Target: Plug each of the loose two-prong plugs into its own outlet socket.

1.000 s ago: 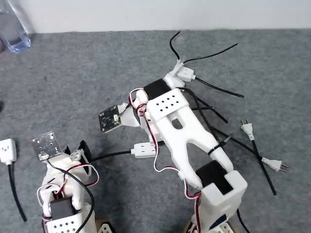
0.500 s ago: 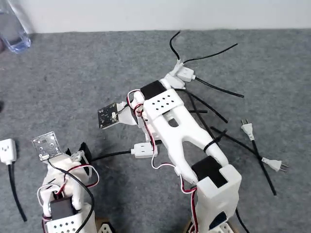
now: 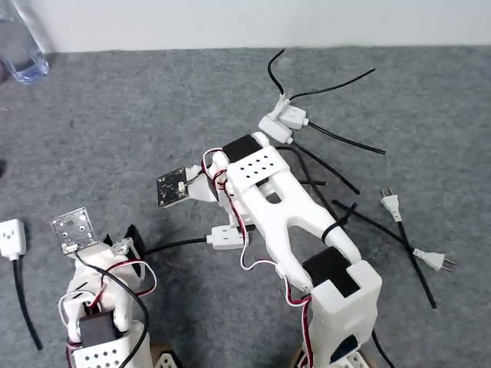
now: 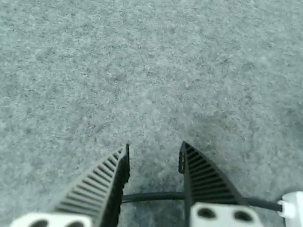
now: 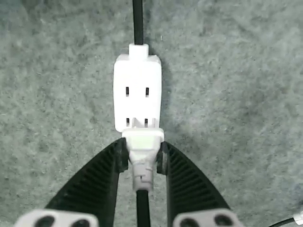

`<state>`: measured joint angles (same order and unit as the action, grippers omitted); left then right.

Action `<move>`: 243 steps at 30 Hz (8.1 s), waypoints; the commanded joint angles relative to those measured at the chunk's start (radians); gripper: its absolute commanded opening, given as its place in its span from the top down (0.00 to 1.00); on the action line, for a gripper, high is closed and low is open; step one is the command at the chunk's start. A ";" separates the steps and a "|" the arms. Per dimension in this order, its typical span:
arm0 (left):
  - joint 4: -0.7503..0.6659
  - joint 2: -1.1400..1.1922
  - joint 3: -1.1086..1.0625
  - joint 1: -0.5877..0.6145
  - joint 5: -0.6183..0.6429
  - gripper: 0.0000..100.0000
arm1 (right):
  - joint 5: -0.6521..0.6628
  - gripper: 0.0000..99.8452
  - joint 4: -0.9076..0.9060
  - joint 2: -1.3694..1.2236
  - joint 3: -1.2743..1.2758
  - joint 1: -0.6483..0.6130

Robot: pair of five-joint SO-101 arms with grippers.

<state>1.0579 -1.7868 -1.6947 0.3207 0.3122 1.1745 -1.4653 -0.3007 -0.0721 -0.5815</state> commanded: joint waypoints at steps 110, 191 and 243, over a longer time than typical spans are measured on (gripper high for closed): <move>0.098 -0.008 0.010 0.641 -0.068 0.83 | -0.175 0.63 0.229 -0.042 0.259 -0.193; 0.100 -0.003 0.010 0.637 -0.068 0.83 | -0.726 0.92 0.340 -0.908 -1.293 0.351; 0.100 -0.003 0.010 0.635 -0.063 0.83 | -0.899 0.74 -0.337 -0.371 -1.206 0.414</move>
<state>1.1561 -1.7868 -1.6947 0.9574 0.2524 0.2877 -1.7538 -0.8193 -1.4622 -0.1657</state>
